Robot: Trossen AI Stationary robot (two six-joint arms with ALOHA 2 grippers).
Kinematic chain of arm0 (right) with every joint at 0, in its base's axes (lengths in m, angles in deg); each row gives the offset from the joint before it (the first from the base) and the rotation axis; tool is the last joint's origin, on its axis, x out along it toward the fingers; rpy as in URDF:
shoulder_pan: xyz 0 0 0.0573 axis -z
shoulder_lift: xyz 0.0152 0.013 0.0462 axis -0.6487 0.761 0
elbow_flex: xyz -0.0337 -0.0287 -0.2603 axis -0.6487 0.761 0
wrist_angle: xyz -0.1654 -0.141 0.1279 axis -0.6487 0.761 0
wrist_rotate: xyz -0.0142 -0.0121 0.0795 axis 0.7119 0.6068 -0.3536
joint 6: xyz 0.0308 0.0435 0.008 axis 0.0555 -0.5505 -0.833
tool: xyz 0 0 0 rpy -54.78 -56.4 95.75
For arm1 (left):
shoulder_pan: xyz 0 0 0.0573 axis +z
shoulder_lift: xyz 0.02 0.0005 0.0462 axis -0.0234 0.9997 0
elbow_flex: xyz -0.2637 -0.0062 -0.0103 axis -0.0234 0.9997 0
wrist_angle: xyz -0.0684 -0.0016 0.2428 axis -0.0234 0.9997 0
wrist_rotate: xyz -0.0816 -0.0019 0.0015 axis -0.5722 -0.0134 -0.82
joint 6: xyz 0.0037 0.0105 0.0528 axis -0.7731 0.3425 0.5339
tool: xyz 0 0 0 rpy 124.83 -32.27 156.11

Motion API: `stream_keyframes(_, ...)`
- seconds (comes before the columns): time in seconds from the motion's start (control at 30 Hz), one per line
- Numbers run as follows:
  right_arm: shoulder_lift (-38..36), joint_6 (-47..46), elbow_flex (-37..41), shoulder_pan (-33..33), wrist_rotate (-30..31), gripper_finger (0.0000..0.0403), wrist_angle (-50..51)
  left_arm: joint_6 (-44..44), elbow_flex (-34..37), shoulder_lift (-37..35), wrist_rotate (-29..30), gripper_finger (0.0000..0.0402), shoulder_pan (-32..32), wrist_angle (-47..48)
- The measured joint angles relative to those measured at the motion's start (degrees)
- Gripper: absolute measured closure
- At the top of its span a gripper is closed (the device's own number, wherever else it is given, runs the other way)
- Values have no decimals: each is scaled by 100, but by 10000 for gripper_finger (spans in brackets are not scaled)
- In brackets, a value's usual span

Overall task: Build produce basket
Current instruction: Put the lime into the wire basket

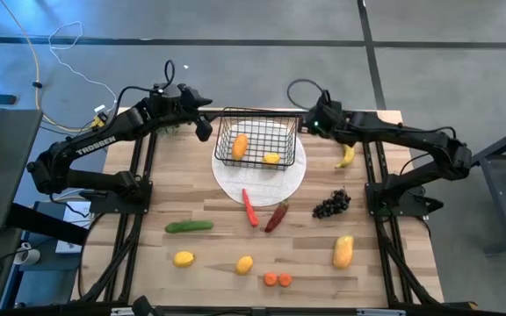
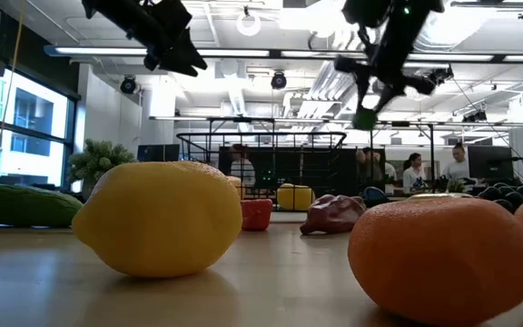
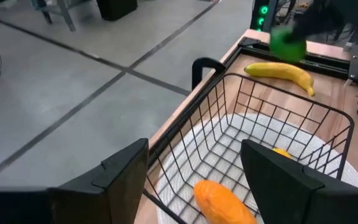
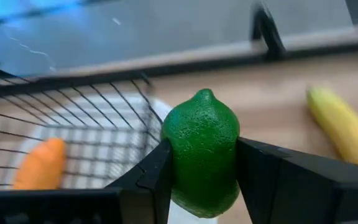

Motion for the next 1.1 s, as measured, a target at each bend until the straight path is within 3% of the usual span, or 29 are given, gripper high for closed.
stream_keyframes(0.23,55,1705,-146,182,-252,281,-1775,-428,0,0,80,158,0,398)
stream_keyframes(0.43,483,2667,-147,210,-838,281,-2425,-642,0,0,131,158,0,630)
stream_keyframes(0.7,1183,3105,-144,85,-1556,281,-2478,-710,0,0,151,158,0,627)
stream_keyframes(0.93,1546,3098,-144,-29,-1776,281,-2390,-831,0,0,118,158,-2,625)
stream_keyframes(1.1,1703,2947,-144,-35,-1998,281,-2205,-829,0,0,-296,158,-7,635)
